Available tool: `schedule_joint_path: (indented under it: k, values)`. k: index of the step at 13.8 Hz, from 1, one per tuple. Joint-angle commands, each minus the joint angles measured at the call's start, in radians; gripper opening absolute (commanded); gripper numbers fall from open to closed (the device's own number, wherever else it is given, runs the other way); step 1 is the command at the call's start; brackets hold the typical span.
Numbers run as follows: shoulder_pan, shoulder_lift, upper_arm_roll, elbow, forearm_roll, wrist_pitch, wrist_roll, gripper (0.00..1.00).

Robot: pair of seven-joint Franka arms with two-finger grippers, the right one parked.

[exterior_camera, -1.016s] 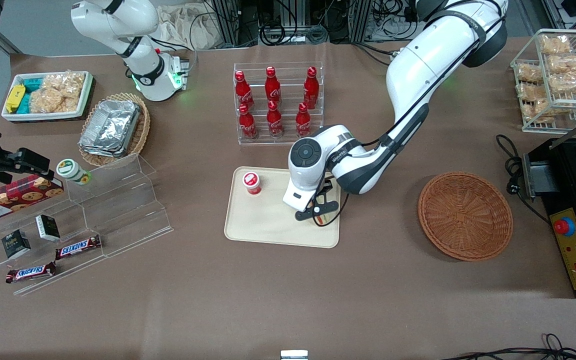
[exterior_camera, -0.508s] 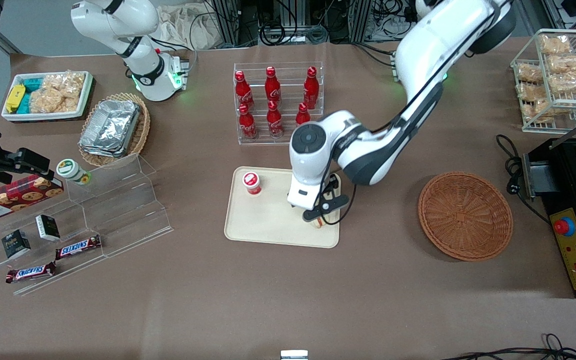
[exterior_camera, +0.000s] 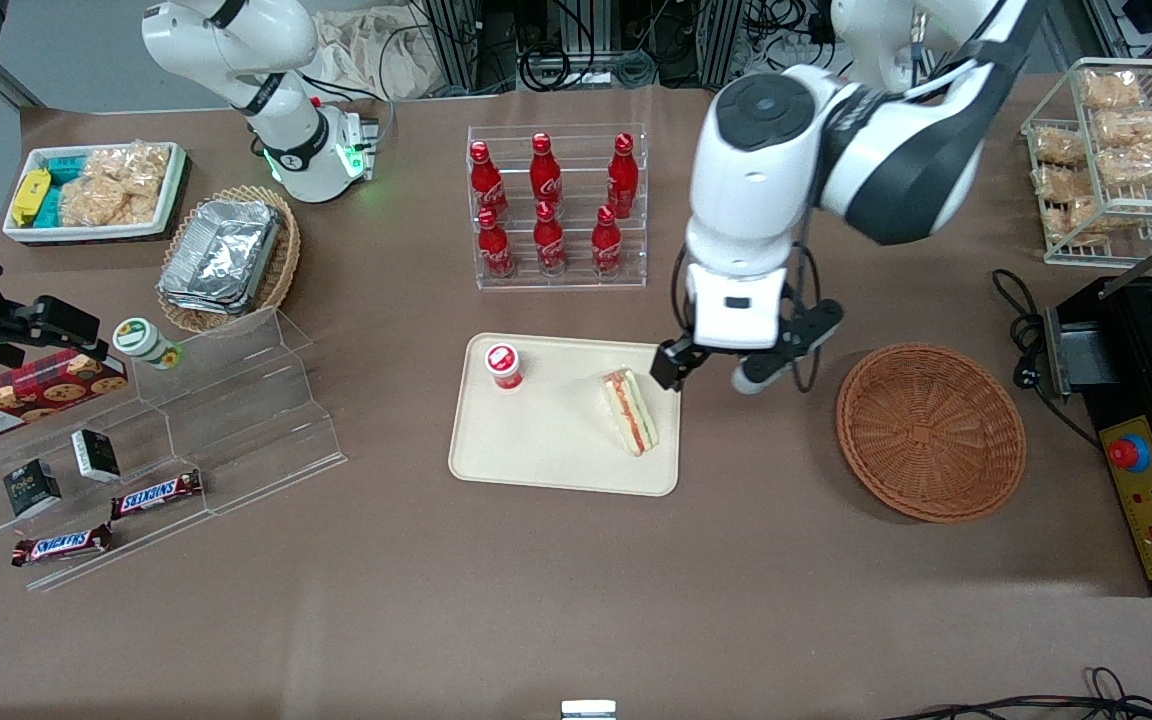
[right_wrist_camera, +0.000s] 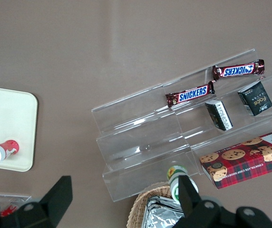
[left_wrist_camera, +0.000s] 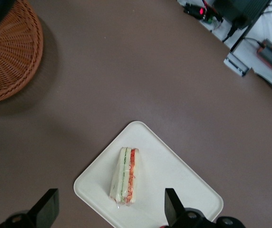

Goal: Place sandwich from basket to tray

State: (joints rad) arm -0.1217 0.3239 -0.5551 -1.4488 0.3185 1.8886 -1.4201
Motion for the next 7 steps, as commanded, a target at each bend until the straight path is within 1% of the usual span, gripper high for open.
schedule_joint_path:
  k: [1, 3, 4, 7]
  values:
    - [0.068, -0.052, -0.003, -0.035, -0.079, 0.010, 0.051, 1.00]
    - [0.115, -0.078, -0.002, -0.041, -0.116, 0.003, 0.148, 1.00]
    - [0.155, -0.092, -0.003, -0.048, -0.137, -0.005, 0.200, 1.00]
    - [0.261, -0.137, 0.003, -0.048, -0.245, -0.092, 0.451, 1.00]
